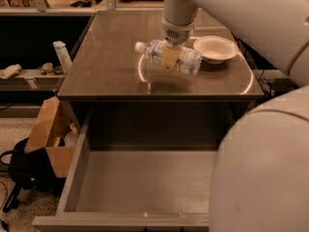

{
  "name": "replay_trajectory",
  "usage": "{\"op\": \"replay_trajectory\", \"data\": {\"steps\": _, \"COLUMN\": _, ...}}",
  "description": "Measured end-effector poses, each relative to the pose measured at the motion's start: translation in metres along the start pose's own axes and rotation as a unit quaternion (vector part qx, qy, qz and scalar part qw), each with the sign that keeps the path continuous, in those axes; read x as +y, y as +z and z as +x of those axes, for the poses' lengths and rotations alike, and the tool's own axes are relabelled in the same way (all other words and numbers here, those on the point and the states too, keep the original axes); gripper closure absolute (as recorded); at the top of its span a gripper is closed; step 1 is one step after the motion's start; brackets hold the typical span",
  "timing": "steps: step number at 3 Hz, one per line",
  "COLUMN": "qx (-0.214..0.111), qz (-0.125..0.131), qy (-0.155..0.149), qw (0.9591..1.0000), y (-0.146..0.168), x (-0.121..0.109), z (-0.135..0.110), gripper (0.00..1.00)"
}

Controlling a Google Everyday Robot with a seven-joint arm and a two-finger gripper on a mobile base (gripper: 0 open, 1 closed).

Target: Place blue plastic bottle into top drawer

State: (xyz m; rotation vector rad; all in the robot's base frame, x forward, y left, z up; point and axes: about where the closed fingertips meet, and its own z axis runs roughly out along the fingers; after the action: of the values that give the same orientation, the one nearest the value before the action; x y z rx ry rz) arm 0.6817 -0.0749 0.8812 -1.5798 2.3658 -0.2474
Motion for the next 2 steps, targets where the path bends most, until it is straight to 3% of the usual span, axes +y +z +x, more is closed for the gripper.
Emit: {"op": "replay_trajectory", "data": {"steps": 2, "qx": -0.012, "qz": 0.003, "qy": 0.011, "qw": 0.9999, "y": -0.007, "x": 0.032, "z": 0.014, "gripper": 1.00}}
